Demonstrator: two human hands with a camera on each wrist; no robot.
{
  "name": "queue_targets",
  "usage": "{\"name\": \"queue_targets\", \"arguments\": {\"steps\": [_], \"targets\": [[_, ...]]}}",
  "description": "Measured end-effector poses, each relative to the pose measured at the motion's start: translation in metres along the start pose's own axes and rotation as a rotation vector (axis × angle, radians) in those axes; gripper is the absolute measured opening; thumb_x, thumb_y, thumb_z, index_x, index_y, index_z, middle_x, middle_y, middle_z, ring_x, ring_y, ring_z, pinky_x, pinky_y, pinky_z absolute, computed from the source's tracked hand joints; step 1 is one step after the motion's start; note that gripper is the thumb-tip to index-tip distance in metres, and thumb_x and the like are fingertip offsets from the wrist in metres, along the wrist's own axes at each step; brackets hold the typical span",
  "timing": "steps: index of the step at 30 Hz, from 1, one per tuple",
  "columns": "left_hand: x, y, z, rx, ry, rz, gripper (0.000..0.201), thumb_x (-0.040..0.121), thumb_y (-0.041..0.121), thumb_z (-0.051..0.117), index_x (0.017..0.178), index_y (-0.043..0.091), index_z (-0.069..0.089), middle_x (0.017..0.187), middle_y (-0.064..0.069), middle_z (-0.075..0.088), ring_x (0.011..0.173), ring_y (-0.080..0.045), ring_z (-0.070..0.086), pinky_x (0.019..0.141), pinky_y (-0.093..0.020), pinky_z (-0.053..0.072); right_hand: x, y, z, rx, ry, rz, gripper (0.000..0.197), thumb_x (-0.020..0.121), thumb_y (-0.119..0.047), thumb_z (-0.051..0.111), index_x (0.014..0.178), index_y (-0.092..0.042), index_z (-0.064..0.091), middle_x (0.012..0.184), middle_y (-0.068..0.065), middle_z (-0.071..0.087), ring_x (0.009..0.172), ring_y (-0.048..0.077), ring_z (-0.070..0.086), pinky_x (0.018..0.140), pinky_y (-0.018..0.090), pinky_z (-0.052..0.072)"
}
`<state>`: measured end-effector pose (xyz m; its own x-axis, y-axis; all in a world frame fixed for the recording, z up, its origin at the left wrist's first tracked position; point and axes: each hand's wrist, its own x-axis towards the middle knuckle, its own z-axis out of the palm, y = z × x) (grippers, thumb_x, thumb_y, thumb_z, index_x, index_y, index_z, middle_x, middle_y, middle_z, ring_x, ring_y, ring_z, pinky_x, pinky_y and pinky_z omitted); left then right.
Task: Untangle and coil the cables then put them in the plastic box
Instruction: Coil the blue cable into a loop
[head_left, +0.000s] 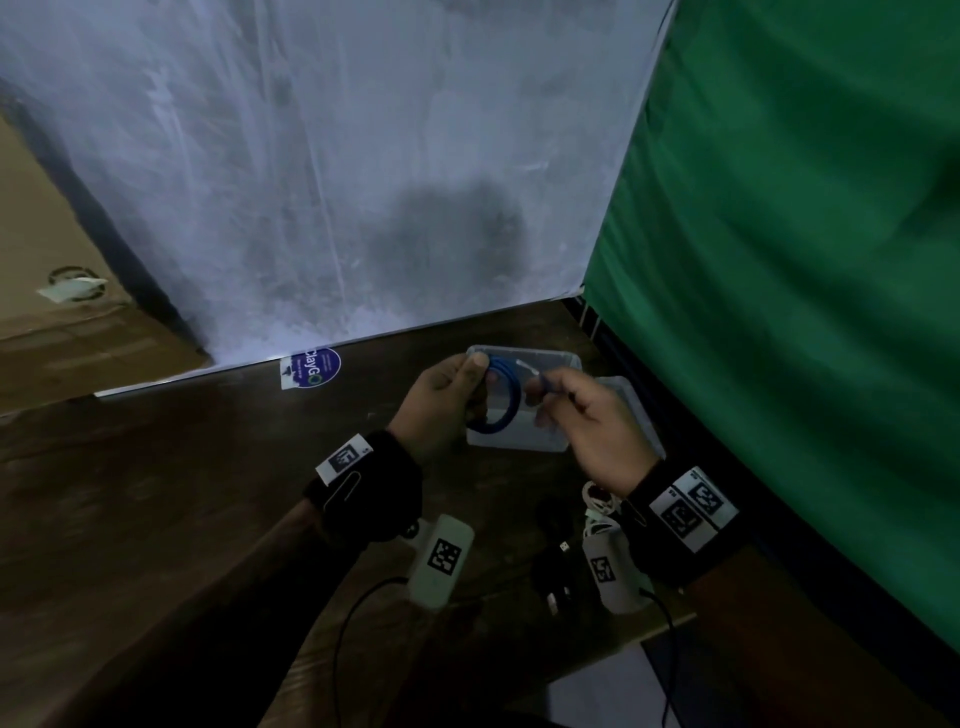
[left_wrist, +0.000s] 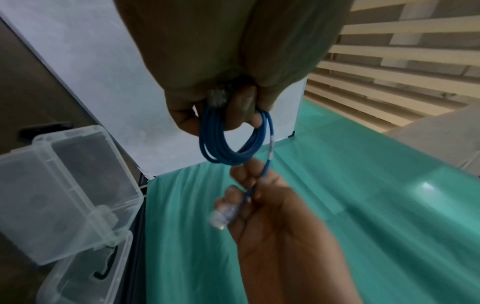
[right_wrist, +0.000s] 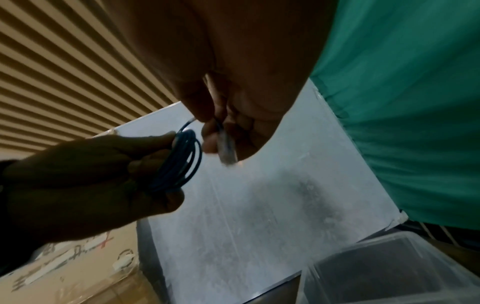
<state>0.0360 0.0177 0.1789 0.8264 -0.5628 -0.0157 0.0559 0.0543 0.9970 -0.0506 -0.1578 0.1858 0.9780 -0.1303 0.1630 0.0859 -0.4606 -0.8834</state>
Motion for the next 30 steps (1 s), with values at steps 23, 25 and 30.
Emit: {"name": "queue_targets", "arguments": {"steps": [23, 25, 30], "targets": [[-0.015, -0.003, 0.037, 0.013, -0.009, 0.069, 0.024, 0.103, 0.018, 0.035, 0.104, -0.003, 0.046, 0.081, -0.004, 0.051, 0.061, -0.007, 0.050, 0.057, -0.020, 0.044, -0.005, 0.003, 0.020, 0.506, 0.126, 0.171, 0.059, 0.071, -0.038, 0.079, 0.121, -0.021, 0.054, 0.113, 0.006, 0.070, 0.106, 0.022, 0.068, 0.088, 0.037, 0.056], [-0.016, -0.003, 0.041, -0.026, 0.002, 0.052, 0.025, 0.103, 0.018, 0.036, 0.108, -0.005, 0.047, 0.078, -0.004, 0.051, 0.061, -0.010, 0.049, 0.057, -0.024, 0.042, -0.003, 0.001, 0.021, 0.531, 0.177, 0.191, 0.058, 0.073, -0.043, 0.074, 0.121, -0.016, 0.055, 0.111, 0.009, 0.071, 0.103, 0.023, 0.069, 0.087, 0.038, 0.056], [-0.016, -0.003, 0.035, 0.071, -0.045, 0.100, 0.024, 0.099, 0.018, 0.049, 0.115, 0.000, 0.050, 0.092, -0.018, 0.058, 0.073, -0.023, 0.056, 0.066, -0.034, 0.049, -0.004, -0.003, 0.015, 0.534, 0.160, 0.158, 0.028, 0.092, -0.026, 0.064, 0.112, -0.008, 0.058, 0.098, 0.007, 0.071, 0.088, 0.013, 0.070, 0.072, 0.023, 0.054]]}}
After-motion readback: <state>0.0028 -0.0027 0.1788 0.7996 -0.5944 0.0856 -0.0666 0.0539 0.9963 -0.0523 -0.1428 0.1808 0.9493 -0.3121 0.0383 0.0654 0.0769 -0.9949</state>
